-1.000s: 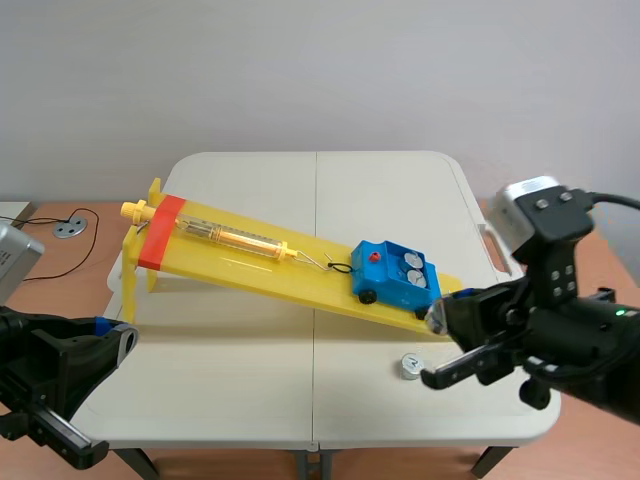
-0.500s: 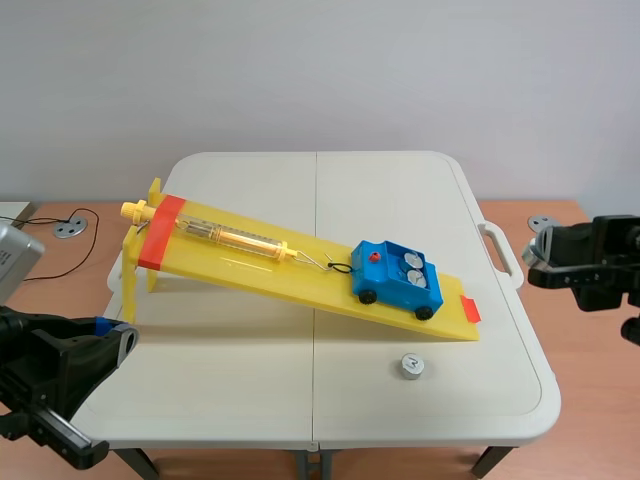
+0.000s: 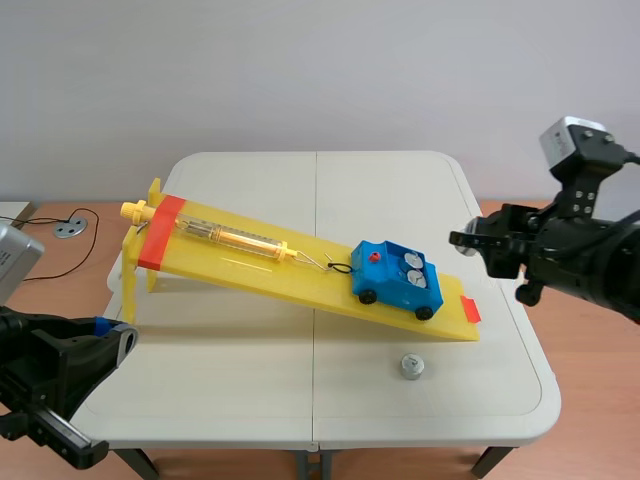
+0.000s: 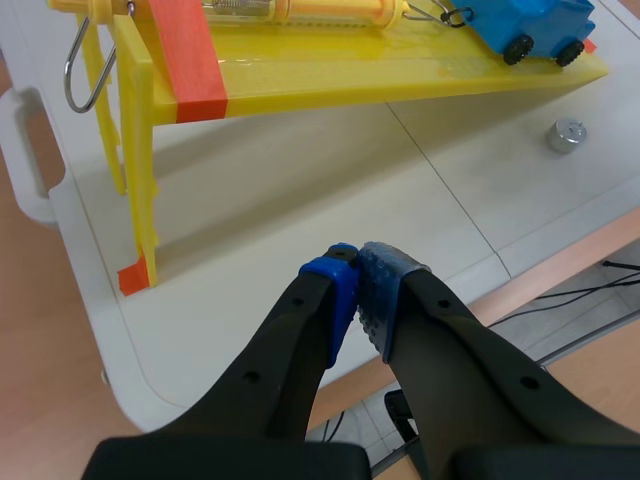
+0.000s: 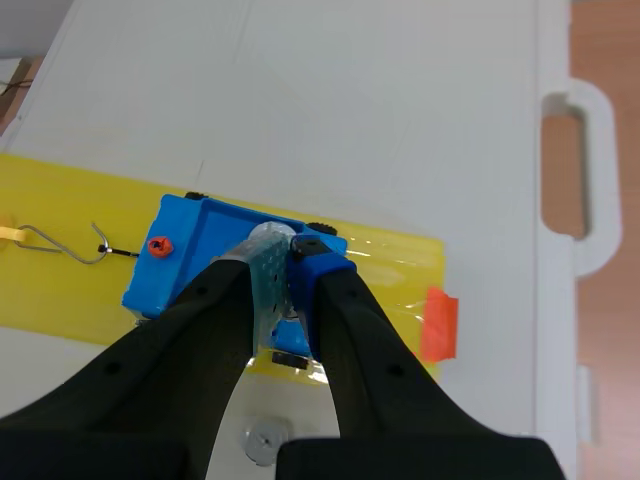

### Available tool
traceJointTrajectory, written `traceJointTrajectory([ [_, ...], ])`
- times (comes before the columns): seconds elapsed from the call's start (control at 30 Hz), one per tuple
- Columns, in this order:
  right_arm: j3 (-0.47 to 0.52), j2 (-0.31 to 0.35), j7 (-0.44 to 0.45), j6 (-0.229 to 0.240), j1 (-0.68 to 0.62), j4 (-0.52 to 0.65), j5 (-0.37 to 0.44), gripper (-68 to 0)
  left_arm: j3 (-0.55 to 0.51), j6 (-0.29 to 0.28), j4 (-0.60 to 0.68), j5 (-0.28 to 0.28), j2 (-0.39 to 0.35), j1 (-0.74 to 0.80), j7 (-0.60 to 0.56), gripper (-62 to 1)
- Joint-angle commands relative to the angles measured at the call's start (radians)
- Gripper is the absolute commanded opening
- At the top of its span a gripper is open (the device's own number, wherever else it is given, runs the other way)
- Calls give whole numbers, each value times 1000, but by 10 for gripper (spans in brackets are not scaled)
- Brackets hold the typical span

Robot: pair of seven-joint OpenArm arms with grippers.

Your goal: Place the four metal weights on the blue cart on the ramp.

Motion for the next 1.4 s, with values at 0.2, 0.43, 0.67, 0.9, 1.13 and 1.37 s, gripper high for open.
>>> traceJointTrajectory([
  [0.2,-100,-44,213,5,189,-39,-54,-669,-14,-25,67,-74,25,-8,-100,-573],
  [0.43,-126,-71,238,-33,216,-81,-131,-669,-14,-25,67,-74,25,-8,-100,-573],
  [0.67,-126,-76,259,-78,216,-81,-167,-668,-14,-25,67,-74,25,-8,-100,-573],
  [0.9,-139,-76,267,-78,226,-106,-170,-669,-14,-25,67,-74,25,-8,-100,-573],
  [1.13,-163,-79,278,-78,249,-145,-192,-669,-14,-25,67,-74,25,-8,-100,-573],
  [1.37,-163,-79,304,-77,249,-145,-216,-496,-14,-25,67,-74,25,-8,-100,-573],
])
